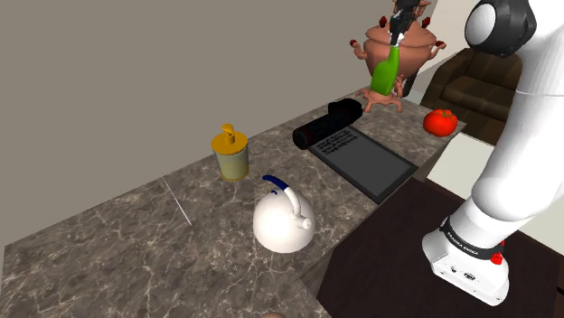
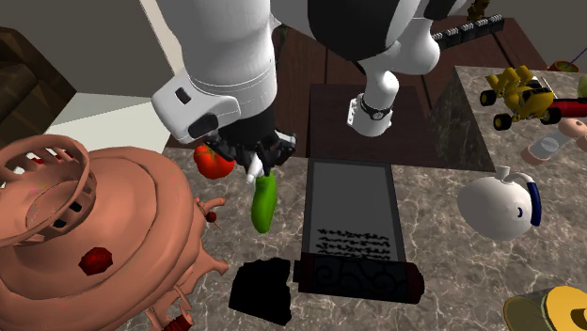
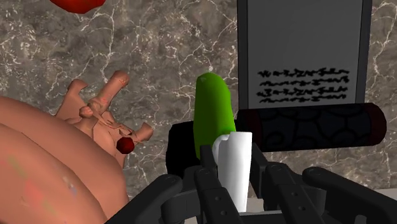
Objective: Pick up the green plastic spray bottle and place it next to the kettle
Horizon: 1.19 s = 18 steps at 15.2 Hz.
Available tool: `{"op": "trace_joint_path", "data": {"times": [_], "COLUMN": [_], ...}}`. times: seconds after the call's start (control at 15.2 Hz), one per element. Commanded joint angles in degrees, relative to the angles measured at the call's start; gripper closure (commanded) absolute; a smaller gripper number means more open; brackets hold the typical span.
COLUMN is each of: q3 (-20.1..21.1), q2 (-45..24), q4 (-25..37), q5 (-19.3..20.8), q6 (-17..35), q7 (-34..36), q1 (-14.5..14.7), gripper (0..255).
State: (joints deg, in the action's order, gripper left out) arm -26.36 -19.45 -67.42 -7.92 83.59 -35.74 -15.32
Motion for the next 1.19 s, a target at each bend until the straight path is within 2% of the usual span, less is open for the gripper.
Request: {"op": "trace_joint_path", "data": {"times": [0.0, 0.33, 0.66, 0.86, 1.12], "q3": [-0.05, 0.01, 0.45, 0.22, 1.53], "q2": [-1.02, -4.25, -9.35, -1.00, 6.72], "q4": [3.32, 12.32, 24.53, 12.30, 2.78], "q5": [-0.47, -1.99, -4.38, -0.73, 2.87], "q6": [-2.36, -8.25, -15.35, -11.24, -8.83], "q7": [-0.21, -0.46, -0.46, 2.84, 8.35], "q1": [-0.68, -2.69, -6.09, 0.75, 7.09], "gripper": [255, 255, 255, 255, 255]}}
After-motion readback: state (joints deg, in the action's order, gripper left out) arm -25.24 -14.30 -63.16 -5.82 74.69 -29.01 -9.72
